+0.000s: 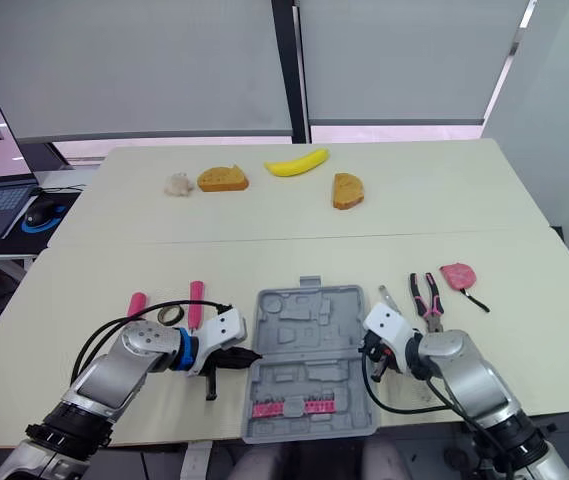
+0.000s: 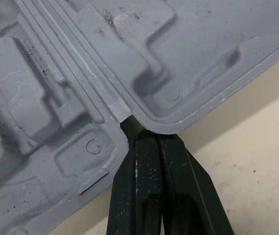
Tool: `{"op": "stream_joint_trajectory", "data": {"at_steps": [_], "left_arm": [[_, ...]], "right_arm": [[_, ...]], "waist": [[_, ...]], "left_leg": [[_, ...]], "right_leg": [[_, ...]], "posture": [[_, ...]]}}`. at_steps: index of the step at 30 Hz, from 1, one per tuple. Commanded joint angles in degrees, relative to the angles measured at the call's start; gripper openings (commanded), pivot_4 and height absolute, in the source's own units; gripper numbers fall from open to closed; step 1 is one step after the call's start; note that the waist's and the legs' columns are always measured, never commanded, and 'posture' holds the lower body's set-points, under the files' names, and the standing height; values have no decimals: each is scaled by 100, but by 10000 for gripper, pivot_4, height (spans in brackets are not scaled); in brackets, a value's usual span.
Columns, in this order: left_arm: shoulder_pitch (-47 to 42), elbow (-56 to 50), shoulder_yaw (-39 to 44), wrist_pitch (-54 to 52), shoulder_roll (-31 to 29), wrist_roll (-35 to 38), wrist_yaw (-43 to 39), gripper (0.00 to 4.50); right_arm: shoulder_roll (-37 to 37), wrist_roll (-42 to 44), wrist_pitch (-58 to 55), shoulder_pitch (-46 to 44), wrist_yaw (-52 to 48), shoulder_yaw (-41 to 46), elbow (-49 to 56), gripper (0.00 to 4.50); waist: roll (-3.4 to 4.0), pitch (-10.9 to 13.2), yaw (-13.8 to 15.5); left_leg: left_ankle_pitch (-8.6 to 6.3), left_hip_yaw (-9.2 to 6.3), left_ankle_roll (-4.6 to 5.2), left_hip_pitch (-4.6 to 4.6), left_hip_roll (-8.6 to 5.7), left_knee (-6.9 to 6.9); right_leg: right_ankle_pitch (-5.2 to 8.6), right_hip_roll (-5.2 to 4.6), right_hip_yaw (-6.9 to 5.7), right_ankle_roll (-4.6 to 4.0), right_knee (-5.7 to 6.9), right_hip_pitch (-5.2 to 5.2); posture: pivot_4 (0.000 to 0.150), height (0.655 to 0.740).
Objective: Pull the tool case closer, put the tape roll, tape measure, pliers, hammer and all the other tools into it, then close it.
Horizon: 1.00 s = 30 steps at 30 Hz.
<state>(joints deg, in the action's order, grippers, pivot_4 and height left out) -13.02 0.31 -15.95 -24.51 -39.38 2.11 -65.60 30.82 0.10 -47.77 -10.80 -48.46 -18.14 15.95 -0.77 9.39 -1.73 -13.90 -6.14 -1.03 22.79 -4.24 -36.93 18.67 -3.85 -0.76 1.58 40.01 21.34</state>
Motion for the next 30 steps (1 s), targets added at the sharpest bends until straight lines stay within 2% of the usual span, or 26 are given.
{"op": "stream_joint_trajectory", "data": {"at_steps": [1,30], "left_arm": [[125,-280,-139,-61,-44,134,-144,0],[456,-660,-229,-229,-240,178,-227,0]], "right_arm": [[-15,244,-97,96,-68,-191,307,193],[330,694,-479,432,99,-362,783,193]], "waist": [[0,0,0],[-9,-7,13]], "left_leg": [[0,0,0,0,0,1],[0,-2,1,-1,0,2]], "right_leg": [[0,0,0,0,-1,0],[1,0,-2,1,-4,-4]], "posture": [[1500,7400],[1500,7400]]}}
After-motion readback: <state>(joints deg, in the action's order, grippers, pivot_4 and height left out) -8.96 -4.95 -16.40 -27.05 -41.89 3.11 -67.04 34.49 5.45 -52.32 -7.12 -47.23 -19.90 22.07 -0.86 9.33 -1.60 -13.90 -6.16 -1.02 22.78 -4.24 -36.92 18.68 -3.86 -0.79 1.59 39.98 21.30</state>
